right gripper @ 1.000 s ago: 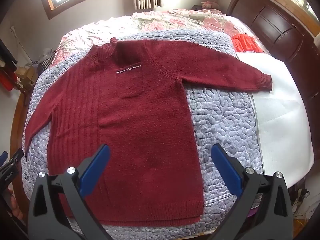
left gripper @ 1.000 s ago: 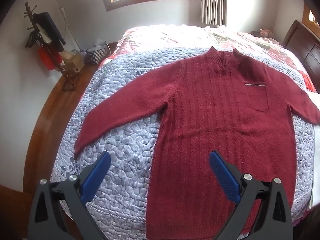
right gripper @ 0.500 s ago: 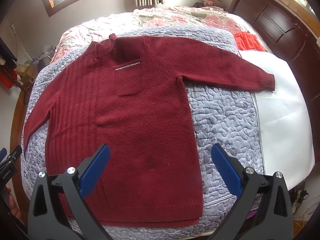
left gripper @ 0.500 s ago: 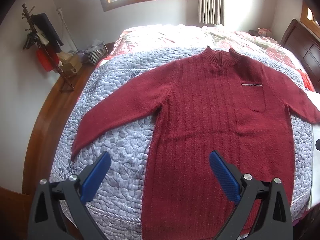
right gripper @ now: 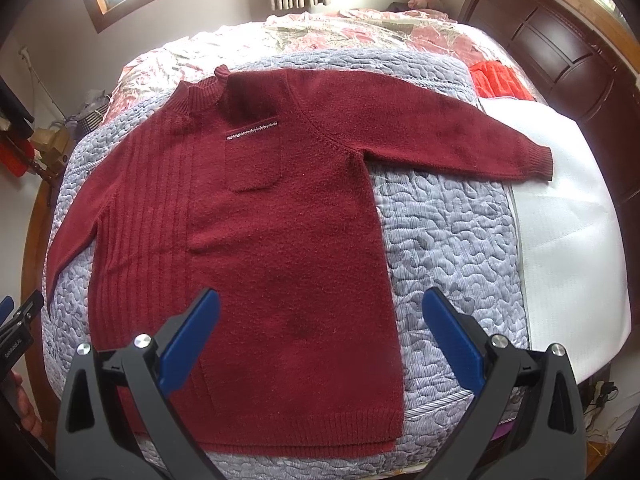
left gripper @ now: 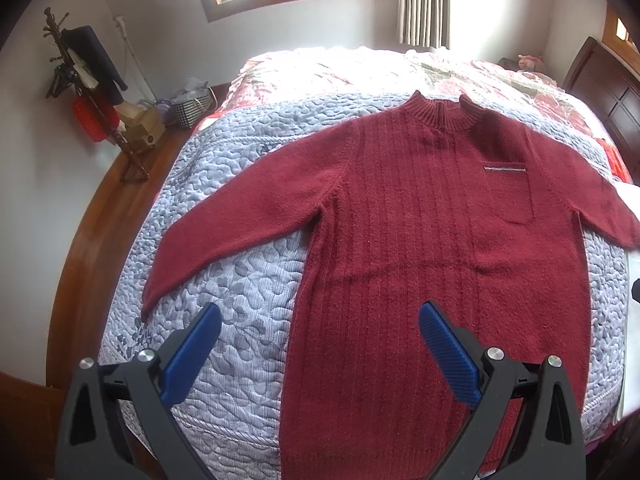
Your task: Fold small clothes
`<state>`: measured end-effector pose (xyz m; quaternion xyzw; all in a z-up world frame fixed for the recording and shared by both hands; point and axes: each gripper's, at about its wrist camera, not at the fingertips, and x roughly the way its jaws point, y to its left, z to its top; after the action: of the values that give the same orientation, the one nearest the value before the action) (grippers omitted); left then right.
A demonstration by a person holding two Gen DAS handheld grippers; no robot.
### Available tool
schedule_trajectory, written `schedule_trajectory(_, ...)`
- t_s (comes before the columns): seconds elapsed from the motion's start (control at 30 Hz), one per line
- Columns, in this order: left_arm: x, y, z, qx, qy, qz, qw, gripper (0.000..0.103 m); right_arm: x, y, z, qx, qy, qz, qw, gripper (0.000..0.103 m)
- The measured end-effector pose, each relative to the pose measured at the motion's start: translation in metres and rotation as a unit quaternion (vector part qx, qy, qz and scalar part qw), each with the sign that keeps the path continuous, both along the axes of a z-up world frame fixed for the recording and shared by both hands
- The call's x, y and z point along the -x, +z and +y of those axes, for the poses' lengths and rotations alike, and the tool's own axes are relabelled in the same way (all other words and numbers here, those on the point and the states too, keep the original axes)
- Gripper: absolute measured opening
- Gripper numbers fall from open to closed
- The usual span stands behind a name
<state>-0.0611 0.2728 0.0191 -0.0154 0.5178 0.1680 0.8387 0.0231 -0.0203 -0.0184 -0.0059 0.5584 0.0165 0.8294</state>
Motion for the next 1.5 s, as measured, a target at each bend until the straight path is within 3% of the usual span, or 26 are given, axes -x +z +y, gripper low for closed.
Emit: schedule_trajectory(1.5, -0.001, 0.001, -0.016, -0.015, 0.005, 0.006, 0.9999, 0.099, -0.008, -0.002, -0.020, -0.006, 0.004, 0.001, 1.000, 0.100)
